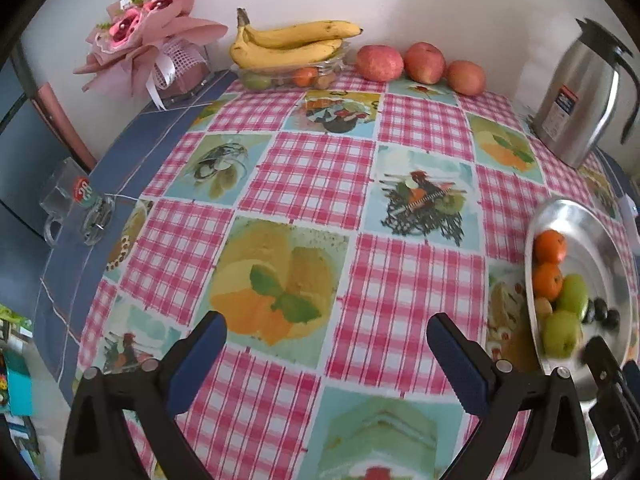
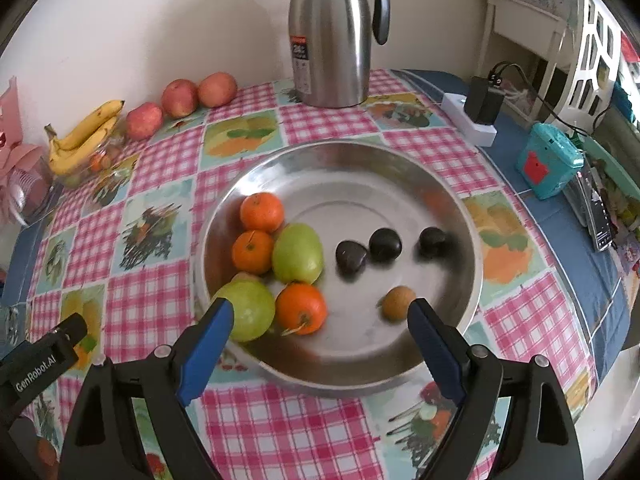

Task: Organize fruits

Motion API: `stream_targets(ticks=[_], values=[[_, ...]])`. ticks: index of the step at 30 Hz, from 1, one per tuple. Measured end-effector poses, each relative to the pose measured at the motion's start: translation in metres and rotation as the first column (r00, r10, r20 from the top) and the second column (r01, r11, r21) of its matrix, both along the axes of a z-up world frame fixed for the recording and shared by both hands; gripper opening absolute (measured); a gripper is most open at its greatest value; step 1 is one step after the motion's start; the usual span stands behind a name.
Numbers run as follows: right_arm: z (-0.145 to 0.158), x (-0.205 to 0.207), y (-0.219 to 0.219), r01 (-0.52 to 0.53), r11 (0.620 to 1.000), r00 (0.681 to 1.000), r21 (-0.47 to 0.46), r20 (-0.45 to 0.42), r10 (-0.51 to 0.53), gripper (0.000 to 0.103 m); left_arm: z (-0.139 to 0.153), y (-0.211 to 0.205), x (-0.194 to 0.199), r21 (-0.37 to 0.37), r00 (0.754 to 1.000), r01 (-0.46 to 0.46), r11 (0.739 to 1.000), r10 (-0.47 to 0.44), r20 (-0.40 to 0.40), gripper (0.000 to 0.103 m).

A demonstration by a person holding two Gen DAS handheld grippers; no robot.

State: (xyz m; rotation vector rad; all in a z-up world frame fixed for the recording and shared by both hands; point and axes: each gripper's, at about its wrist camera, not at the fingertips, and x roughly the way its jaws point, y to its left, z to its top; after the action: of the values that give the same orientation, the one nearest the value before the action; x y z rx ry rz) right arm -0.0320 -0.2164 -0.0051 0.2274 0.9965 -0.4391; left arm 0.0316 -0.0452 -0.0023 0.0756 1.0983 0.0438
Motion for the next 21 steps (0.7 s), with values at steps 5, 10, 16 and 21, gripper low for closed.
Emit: stream_targets(ticks=[5,10,16,21], values=[[0.008,-0.011,0.005,-0.022,1.0,1.0,0.012,0.003,0.022,0.089,0.007,-0.001,-0.016,0.011,1.0,0.029,1.0,-0.029,0.002,0.102],[0.019,-0.023,0.008,-0.026,1.0,1.0,0.007,0.017,0.026,0.089,0.017,0.0,-0.029,0.021,0.998,0.064,0.998,-0.064,0.024,0.102],[0.03,-0.031,0.015,-0.049,0.999,0.998,-0.017,0.031,0.05,0.089,0.026,0.009,-0.037,-0.002,0.997,0.054,0.999,-0.054,0.046,0.102],[0.036,-0.035,0.019,-0.061,0.997,0.997,-0.037,0.042,0.062,0.089,0.03,0.012,-0.04,-0.019,0.997,0.058,0.998,-0.057,0.055,0.102]])
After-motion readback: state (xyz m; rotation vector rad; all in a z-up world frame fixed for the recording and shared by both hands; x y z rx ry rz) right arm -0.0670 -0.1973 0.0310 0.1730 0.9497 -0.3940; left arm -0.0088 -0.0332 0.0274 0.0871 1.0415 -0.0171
